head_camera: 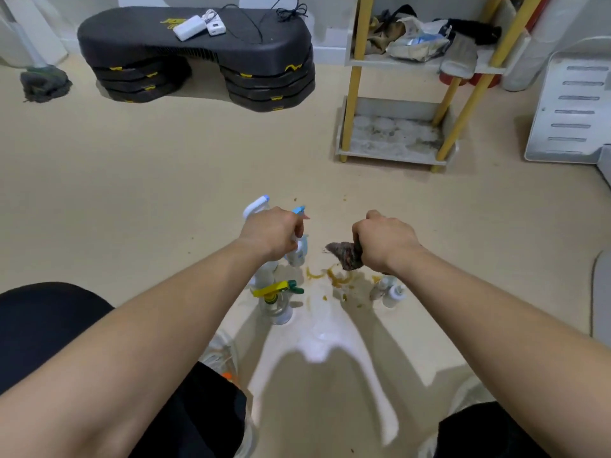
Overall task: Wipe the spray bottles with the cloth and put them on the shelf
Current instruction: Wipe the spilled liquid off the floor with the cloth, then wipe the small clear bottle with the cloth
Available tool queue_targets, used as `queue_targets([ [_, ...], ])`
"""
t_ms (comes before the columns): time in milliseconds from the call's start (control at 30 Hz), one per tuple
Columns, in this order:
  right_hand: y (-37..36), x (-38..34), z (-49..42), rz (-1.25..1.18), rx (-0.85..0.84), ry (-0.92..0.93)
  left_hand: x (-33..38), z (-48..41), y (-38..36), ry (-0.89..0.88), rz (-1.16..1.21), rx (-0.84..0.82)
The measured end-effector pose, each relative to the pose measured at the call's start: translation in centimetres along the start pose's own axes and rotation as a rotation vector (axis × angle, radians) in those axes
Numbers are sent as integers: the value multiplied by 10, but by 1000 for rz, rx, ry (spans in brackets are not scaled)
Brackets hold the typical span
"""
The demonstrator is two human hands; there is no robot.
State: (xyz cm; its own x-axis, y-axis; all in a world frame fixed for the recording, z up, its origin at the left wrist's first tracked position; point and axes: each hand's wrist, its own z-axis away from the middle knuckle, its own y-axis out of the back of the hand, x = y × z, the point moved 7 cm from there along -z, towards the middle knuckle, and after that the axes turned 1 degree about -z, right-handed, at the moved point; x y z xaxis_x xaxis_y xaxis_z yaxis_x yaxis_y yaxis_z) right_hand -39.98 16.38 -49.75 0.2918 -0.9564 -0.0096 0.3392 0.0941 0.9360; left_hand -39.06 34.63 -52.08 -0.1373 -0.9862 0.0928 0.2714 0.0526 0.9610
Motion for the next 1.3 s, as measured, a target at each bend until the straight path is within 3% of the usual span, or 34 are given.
queue_targets([
  [267,-66,-5,-33,-68,-96,-41,0,-44,-67,-24,-419,-129],
  [567,-131,4,-64,-223,-161,-73,-1,-76,-135,-103,-604,-244],
  [767,-143,8,-69,-303,-89,-69,-10,-81,-159,-119,-562,-248],
  [967,-131,8,-60,-330,17,55,-11,-80,-146,-64,-422,-303],
  [1167,-69,23,-37,-189,132,59,11,-71,-90,-17,-208,-225],
  [1300,-25,62,-17,-193,309,-66,49,-65,-64,-47,-62,-200],
])
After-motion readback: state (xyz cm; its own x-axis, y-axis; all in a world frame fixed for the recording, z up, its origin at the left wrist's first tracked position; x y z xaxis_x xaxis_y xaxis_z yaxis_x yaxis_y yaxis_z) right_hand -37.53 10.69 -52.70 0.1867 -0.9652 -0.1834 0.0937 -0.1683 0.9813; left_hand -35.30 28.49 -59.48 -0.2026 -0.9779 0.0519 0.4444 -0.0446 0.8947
